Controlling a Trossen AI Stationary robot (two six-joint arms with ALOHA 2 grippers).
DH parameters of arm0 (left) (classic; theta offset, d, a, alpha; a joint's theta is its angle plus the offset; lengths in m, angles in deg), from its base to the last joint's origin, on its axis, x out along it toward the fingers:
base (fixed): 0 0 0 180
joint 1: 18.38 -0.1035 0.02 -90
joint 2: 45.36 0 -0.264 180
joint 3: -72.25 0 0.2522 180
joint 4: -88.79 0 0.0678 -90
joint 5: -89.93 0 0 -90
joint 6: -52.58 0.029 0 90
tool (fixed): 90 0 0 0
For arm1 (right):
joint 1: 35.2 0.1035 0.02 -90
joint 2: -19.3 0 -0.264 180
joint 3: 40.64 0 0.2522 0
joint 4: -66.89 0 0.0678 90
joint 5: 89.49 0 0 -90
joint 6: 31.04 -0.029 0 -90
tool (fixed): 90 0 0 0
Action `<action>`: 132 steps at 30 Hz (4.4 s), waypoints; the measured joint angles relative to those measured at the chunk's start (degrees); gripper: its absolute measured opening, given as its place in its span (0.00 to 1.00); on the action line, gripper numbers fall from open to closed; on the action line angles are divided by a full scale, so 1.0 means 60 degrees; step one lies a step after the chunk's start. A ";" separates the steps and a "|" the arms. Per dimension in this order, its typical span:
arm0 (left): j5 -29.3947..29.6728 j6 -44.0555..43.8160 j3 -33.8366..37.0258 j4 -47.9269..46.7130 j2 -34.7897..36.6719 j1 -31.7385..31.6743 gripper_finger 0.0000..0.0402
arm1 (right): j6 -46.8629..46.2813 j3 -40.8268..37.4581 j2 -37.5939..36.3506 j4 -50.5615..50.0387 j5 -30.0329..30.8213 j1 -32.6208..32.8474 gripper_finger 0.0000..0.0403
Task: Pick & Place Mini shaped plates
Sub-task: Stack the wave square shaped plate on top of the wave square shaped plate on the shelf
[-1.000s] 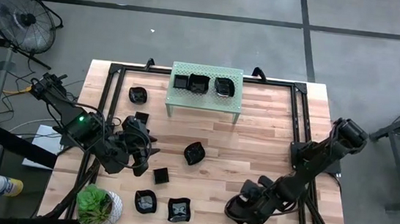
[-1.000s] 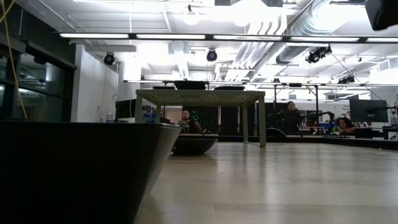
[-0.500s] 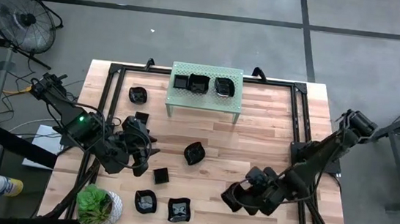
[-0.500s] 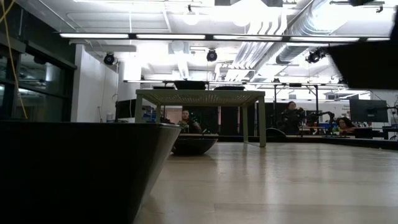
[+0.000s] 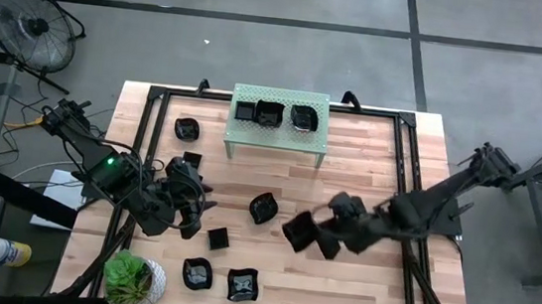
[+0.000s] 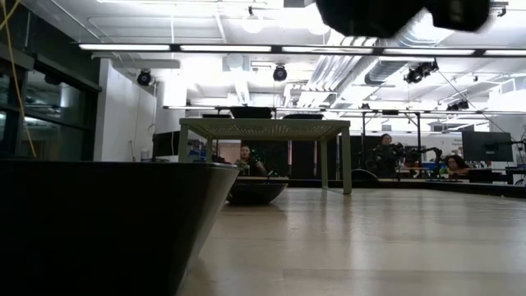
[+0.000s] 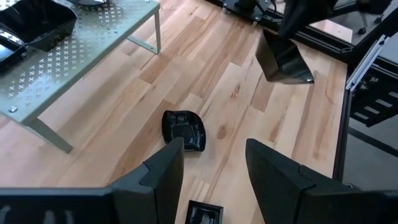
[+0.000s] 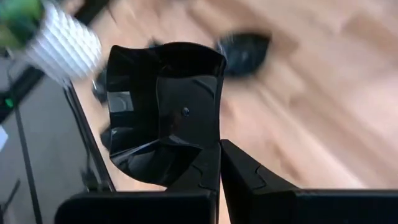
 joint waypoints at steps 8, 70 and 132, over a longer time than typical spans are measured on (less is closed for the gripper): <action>0.0656 0.0051 -0.0004 0.0051 0.0000 -0.0001 0.42 | 0.1584 0.1853 0.0021 -0.0209 0.0310 -0.1823 0.00; -0.7272 0.3464 0.8670 1.0163 0.6138 -0.8003 0.42 | 0.1477 0.2824 0.3233 0.3011 -0.4107 -0.9218 0.00; -0.7034 0.3315 0.8670 0.9631 0.6131 -0.8003 0.42 | 0.1652 0.2824 0.3718 0.2872 -0.4134 -0.9327 0.00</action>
